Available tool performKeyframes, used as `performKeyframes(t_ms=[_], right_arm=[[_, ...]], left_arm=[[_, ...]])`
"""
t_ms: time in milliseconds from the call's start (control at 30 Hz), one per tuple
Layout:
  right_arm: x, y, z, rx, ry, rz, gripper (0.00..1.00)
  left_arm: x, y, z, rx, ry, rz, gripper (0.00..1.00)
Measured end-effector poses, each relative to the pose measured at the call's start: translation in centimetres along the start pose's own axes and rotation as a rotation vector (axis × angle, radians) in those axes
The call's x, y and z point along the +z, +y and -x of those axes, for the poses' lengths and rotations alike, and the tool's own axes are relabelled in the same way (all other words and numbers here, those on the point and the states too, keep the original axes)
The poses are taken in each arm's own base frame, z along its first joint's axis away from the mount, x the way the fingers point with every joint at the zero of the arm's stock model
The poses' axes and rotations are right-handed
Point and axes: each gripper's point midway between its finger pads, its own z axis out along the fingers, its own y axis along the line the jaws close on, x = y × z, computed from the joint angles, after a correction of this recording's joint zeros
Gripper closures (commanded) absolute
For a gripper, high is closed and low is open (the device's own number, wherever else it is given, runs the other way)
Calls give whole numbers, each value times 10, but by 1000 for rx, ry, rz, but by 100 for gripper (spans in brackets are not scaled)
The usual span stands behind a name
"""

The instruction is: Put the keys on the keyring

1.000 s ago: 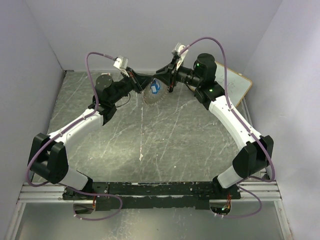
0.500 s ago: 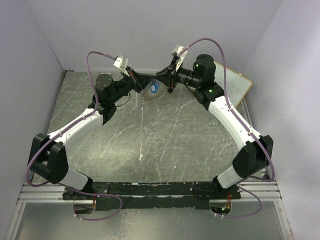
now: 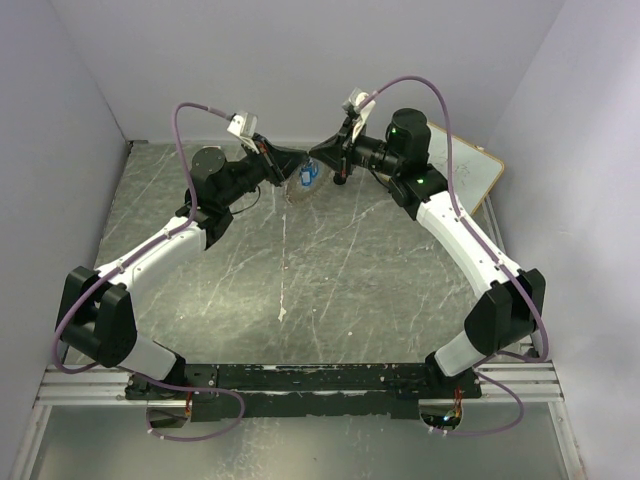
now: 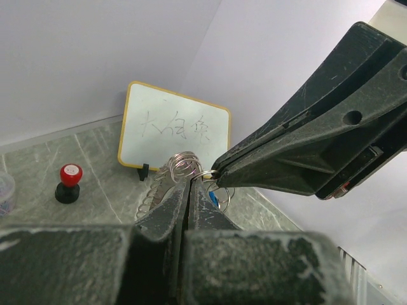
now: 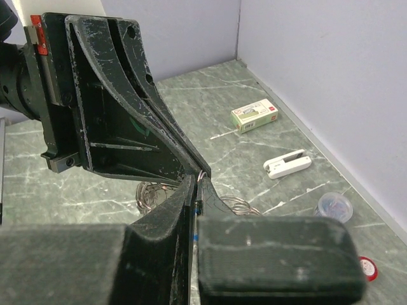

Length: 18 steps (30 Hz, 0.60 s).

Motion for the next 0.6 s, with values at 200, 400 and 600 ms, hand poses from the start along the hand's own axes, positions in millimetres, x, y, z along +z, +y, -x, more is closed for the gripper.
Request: performKeyframes(t_ms=[200,400,600], right_arm=[[0,-1,-5,12,14,-2,100],[1,-1,-9,22,26,-5,100],[1,-3,-13,24,43,-10,100]], left_arm=[[-1,2,-4,-7,16,10,93],[-1,4,-7,-8,26,16,93],[-2,6,-10,4,41,24,93]])
